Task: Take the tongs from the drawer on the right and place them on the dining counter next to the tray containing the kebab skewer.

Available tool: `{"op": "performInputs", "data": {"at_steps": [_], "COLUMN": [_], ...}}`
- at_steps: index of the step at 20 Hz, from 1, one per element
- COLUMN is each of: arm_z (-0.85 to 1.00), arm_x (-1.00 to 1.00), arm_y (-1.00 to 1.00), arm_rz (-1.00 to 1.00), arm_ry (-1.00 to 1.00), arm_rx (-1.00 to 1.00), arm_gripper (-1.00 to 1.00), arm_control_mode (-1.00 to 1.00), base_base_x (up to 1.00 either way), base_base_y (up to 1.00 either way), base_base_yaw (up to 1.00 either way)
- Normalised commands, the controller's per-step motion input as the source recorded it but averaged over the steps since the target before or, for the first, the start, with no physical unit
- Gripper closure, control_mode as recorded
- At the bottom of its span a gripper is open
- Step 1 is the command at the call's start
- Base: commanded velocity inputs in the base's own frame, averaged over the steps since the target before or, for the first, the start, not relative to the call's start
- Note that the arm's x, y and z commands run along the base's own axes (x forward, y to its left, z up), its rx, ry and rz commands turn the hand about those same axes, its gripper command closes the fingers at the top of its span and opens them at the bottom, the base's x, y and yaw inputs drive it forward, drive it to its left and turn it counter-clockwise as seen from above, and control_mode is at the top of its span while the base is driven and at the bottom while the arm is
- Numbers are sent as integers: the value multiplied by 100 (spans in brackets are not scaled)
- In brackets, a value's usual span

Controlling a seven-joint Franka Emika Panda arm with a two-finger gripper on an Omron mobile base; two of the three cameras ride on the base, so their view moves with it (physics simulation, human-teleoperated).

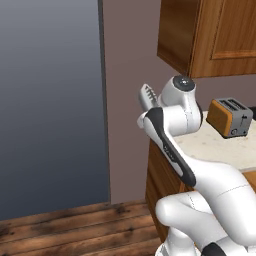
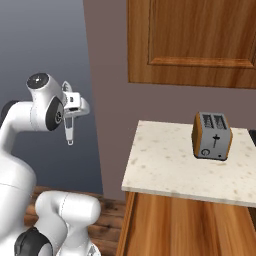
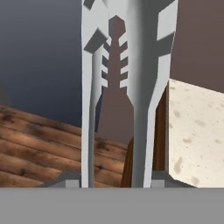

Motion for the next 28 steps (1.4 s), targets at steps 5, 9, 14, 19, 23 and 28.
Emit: {"op": "performInputs", "data": {"at_steps": [5, 9, 14, 19, 23, 28], "arm_z": [0, 0, 0, 0, 0, 0], "arm_x": [0, 0, 0, 0, 0, 0], "arm_y": [0, 0, -2, 0, 0, 0], "arm_rz": [0, 0, 0, 0, 0, 0], "arm_ry": [0, 0, 0, 0, 0, 0], "arm_rx": [0, 0, 0, 0, 0, 0], "arm_gripper": [100, 100, 100, 100, 100, 100], "arm_control_mode": [-100, -100, 100, 100, 100, 100], "base_base_x": [0, 0, 0, -23, -65, -51], "base_base_y": [0, 0, 0, 0, 1, 26], "base_base_yaw": [0, 0, 0, 0, -1, 0]}}
